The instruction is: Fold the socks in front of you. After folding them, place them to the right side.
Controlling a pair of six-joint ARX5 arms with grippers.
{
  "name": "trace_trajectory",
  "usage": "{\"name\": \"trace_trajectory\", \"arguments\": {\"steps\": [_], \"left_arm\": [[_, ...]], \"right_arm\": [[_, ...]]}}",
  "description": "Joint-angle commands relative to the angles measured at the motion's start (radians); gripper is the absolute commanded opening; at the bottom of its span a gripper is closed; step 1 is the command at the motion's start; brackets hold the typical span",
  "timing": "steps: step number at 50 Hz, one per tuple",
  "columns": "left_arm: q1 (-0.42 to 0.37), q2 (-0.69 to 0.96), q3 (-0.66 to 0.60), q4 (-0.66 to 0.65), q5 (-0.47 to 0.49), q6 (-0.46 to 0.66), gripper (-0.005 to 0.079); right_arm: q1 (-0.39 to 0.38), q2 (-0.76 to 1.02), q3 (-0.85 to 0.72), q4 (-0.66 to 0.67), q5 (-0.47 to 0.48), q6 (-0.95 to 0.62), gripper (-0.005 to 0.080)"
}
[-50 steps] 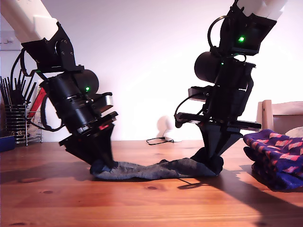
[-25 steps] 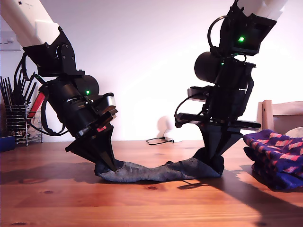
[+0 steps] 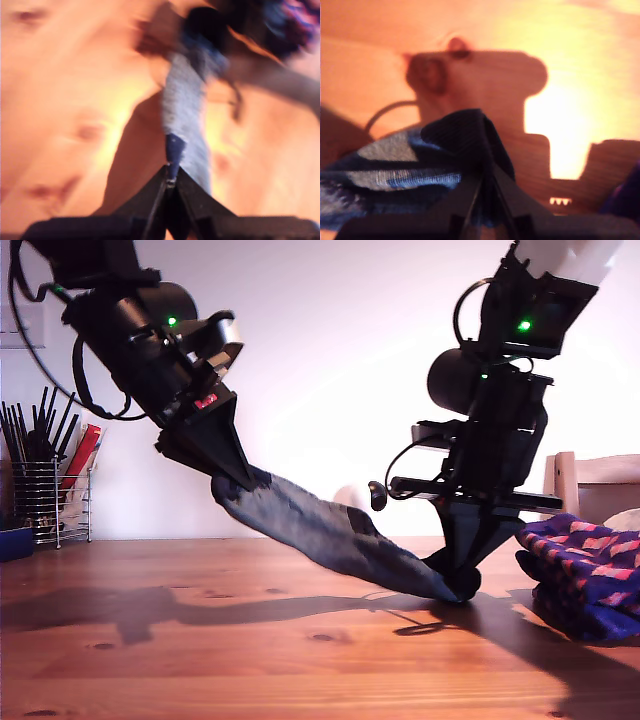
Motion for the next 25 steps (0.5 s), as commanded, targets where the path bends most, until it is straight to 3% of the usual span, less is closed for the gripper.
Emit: {"name": "trace_trajectory", "arguments": {"steps": [1, 13, 25], "left_arm": [[-0.039, 0.028, -0.016, -0.020, 0.005, 0.047, -0.0023], [-0.174, 0.034, -0.016, -0.040, -0.090, 0.140, -0.0023], [-0.247, 0.036, -0.017, -0.098, -0.194, 0.212, -0.0023]], "right_arm": [[0.003, -0.034, 0.011, 0.014, -0.006, 0.010, -0.0013], [0.003, -0.033, 0.011, 0.042, -0.007, 0.013, -0.0013], [0.002, -0.033, 0.011, 0.045, -0.033, 0.008, -0.0013]]}}
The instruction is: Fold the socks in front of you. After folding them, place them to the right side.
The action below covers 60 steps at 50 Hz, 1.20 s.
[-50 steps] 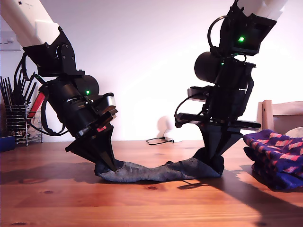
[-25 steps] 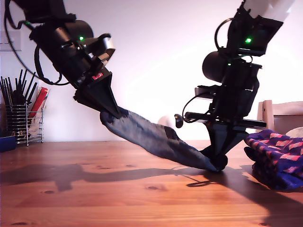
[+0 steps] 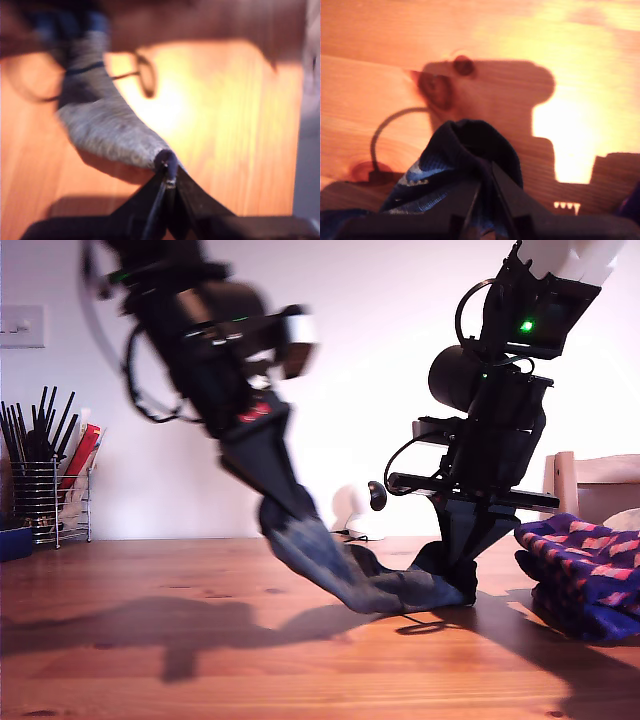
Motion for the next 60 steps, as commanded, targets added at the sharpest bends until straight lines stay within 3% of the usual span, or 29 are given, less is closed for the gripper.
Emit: {"name": "trace_trajectory", "arguments": {"steps": [1, 14, 26, 35, 50, 60], "left_arm": [[-0.002, 0.024, -0.016, -0.021, -0.016, 0.018, -0.0023], [-0.094, 0.024, -0.016, -0.058, -0.138, 0.031, -0.0022], [-0.196, 0.024, -0.041, 0.036, -0.321, 0.048, -0.0022], [-0.201, 0.024, -0.152, 0.131, -0.371, 0.058, -0.0022], [-0.259, 0.024, -0.330, 0.303, -0.613, 0.141, -0.0021], [-0.288, 0.023, -0.332, 0.309, -0.618, 0.135, -0.0021]], "right_arm": [[0.003, -0.033, 0.010, 0.010, -0.005, -0.001, -0.0013], [0.000, -0.033, 0.010, 0.029, -0.046, -0.026, -0.0013], [-0.019, -0.033, 0.010, 0.003, -0.105, -0.062, -0.0013], [-0.056, -0.033, 0.010, -0.009, -0.146, -0.072, -0.0013], [-0.074, -0.033, 0.010, -0.016, -0.174, -0.076, -0.0013], [-0.074, -0.033, 0.010, -0.010, -0.190, -0.076, -0.0013]]}}
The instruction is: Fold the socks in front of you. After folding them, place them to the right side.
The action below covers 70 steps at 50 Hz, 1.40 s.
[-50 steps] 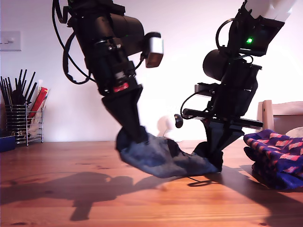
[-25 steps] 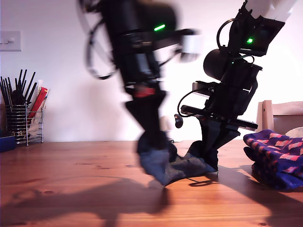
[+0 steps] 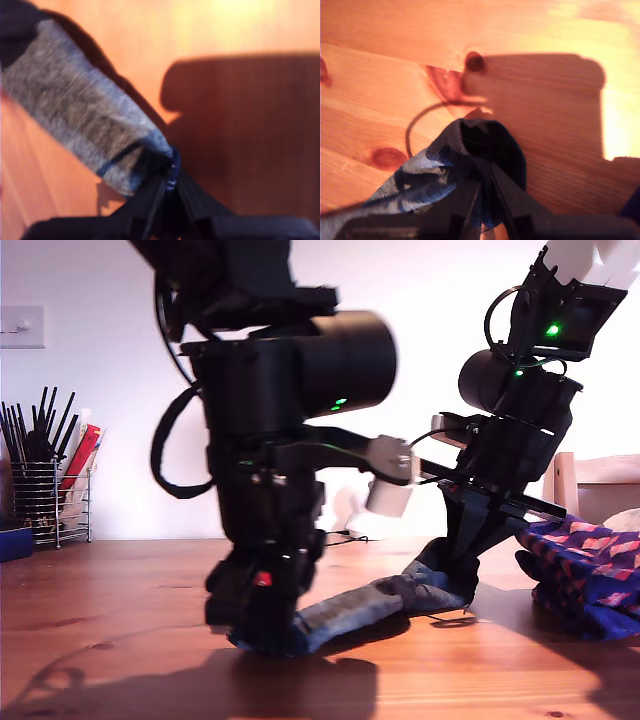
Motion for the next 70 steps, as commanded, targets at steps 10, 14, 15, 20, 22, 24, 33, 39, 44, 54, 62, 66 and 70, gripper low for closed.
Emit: {"name": "trace_trajectory", "arguments": {"steps": [10, 14, 15, 20, 22, 24, 33, 39, 44, 54, 62, 66, 70], "left_arm": [[0.015, -0.024, -0.025, -0.021, -0.011, -0.074, -0.0007], [0.025, -0.069, -0.023, 0.000, 0.002, -0.095, 0.0013], [0.029, -0.082, -0.023, 0.008, 0.012, -0.103, 0.0027], [0.046, -0.145, -0.023, 0.014, 0.092, -0.134, 0.0122], [0.053, -0.163, -0.023, 0.012, 0.122, -0.159, 0.0157], [0.060, -0.177, -0.023, 0.008, 0.147, -0.179, 0.0177], [0.087, -0.194, -0.023, -0.011, 0.185, -0.256, 0.0185], [0.095, -0.194, -0.023, -0.048, 0.216, -0.265, 0.0180], [0.113, -0.194, -0.023, 0.007, 0.257, -0.354, 0.0180], [0.200, -0.191, -0.023, 0.135, 0.385, -0.667, -0.0031], [0.245, -0.150, -0.023, 0.162, 0.474, -0.777, -0.0020], [0.247, -0.121, -0.023, 0.184, 0.478, -0.781, -0.0020], [0.247, -0.098, -0.023, 0.229, 0.492, -0.811, -0.0020]], "right_arm": [[0.005, -0.033, 0.010, 0.001, -0.005, -0.003, -0.0013], [0.008, -0.033, 0.010, 0.001, -0.005, -0.003, -0.0013], [0.010, -0.033, 0.010, 0.001, -0.005, -0.003, -0.0013], [0.011, -0.033, 0.010, 0.000, -0.004, -0.003, -0.0013], [0.011, -0.033, 0.010, 0.001, -0.004, -0.003, -0.0013], [0.013, -0.033, 0.010, 0.001, -0.004, -0.003, -0.0013], [0.016, -0.033, 0.010, 0.001, -0.003, -0.005, -0.0013], [0.018, -0.033, 0.010, 0.001, -0.003, -0.005, -0.0013], [0.018, -0.033, 0.010, 0.000, -0.003, -0.005, -0.0013], [0.018, -0.033, 0.010, -0.002, -0.002, -0.006, -0.0013], [0.018, -0.033, 0.010, 0.001, -0.002, -0.006, -0.0013], [0.018, -0.033, 0.010, 0.002, -0.002, -0.006, -0.0013], [0.018, -0.033, 0.010, 0.009, -0.002, -0.005, -0.0013]]}}
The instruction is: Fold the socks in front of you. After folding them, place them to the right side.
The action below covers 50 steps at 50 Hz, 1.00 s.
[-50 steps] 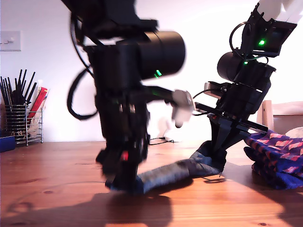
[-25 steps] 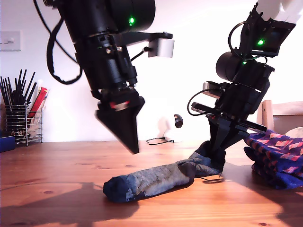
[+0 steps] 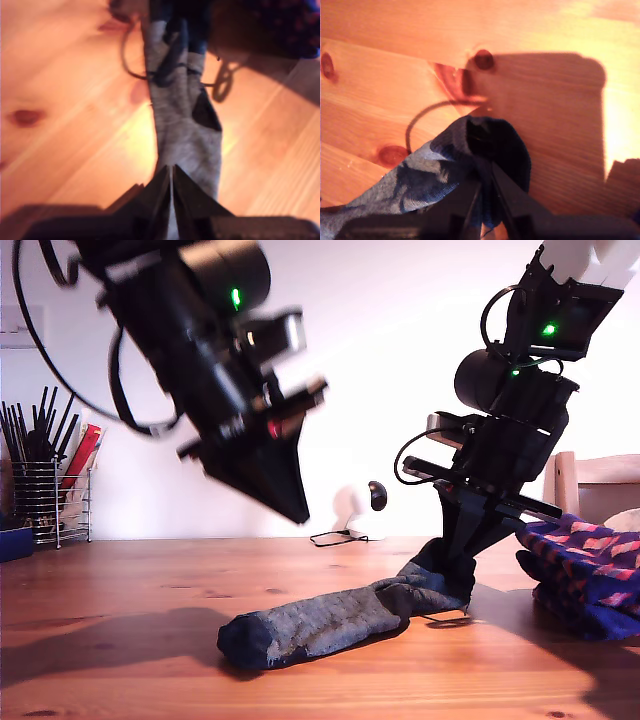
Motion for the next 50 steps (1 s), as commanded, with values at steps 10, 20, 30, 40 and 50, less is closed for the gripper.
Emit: {"name": "trace_trajectory", "arguments": {"steps": [10, 20, 30, 40, 50], "left_arm": [[-0.020, 0.071, -0.013, 0.137, 0.021, -0.066, -0.0020], [-0.023, 0.128, -0.013, 0.207, 0.021, -0.090, -0.0020], [-0.042, 0.134, -0.013, 0.246, 0.043, -0.095, -0.0020], [-0.048, 0.168, -0.013, 0.269, 0.042, -0.100, -0.0020], [-0.051, 0.218, -0.013, 0.275, 0.019, -0.101, -0.0020]], "right_arm": [[0.020, -0.033, 0.010, 0.031, 0.001, 0.001, -0.0013], [0.043, -0.033, 0.010, 0.029, 0.004, 0.001, -0.0013], [0.044, -0.033, 0.010, 0.031, 0.011, 0.001, -0.0013], [0.044, -0.033, 0.010, 0.028, 0.011, 0.001, -0.0013], [0.049, -0.033, 0.010, 0.022, 0.010, 0.001, -0.0013]]}}
